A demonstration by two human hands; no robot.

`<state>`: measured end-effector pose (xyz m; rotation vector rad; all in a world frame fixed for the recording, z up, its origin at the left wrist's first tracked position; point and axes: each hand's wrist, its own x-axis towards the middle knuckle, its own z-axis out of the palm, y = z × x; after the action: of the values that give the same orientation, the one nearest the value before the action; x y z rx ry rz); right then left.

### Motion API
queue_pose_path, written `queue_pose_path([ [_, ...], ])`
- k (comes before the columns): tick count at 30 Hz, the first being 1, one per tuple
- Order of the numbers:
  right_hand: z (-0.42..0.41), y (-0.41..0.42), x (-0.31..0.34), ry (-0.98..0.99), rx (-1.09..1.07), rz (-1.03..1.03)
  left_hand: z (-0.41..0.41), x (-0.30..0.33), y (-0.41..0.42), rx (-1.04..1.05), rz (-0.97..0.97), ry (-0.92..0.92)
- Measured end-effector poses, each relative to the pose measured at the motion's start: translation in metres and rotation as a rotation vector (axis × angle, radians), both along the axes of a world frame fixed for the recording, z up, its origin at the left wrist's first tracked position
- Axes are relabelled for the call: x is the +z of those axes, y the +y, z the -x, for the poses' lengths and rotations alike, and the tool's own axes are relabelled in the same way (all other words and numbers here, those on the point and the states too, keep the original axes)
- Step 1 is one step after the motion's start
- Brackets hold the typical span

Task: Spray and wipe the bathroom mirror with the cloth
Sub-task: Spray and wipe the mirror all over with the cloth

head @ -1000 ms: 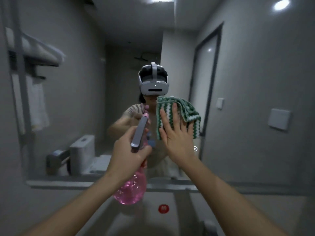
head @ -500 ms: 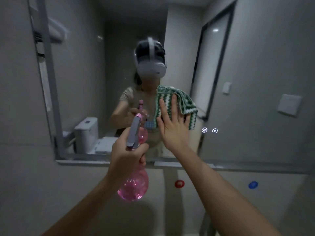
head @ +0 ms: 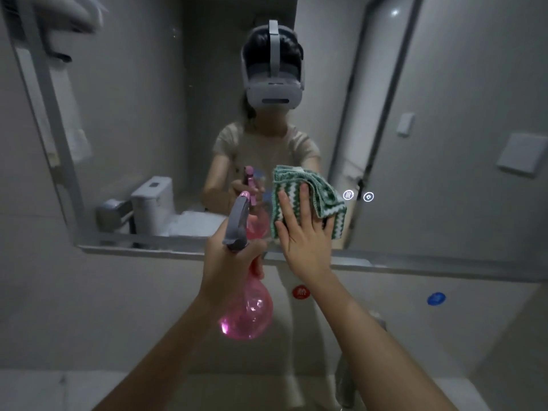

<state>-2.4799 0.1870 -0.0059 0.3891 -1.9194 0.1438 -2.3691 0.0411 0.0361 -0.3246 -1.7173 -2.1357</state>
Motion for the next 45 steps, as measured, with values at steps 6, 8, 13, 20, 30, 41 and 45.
queue_pose_path([
  [6, -0.001, 0.017, -0.041, -0.042, 0.011, -0.011, -0.008, -0.03, 0.017, 0.124, -0.107, -0.116],
  [8, -0.003, 0.019, -0.041, -0.053, 0.024, -0.009, -0.01, -0.041, 0.024, 0.143, -0.095, -0.132],
  [13, -0.005, 0.029, -0.038, -0.076, 0.064, -0.048, -0.009, -0.048, 0.041, 0.136, -0.103, -0.133],
  [20, -0.011, 0.103, -0.049, -0.095, -0.024, 0.014, -0.01, -0.042, 0.066, 0.083, -0.074, -0.126],
  [30, -0.021, 0.157, -0.045, -0.134, -0.092, -0.009, -0.011, -0.049, 0.125, -0.002, 0.018, -0.089],
  [41, -0.01, 0.141, -0.052, -0.146, -0.064, 0.003, -0.009, -0.057, 0.105, 0.07, 0.002, -0.116],
  [45, -0.01, 0.103, -0.05, -0.165, -0.083, 0.086, -0.013, -0.054, 0.076, 0.159, 0.003, -0.094],
])
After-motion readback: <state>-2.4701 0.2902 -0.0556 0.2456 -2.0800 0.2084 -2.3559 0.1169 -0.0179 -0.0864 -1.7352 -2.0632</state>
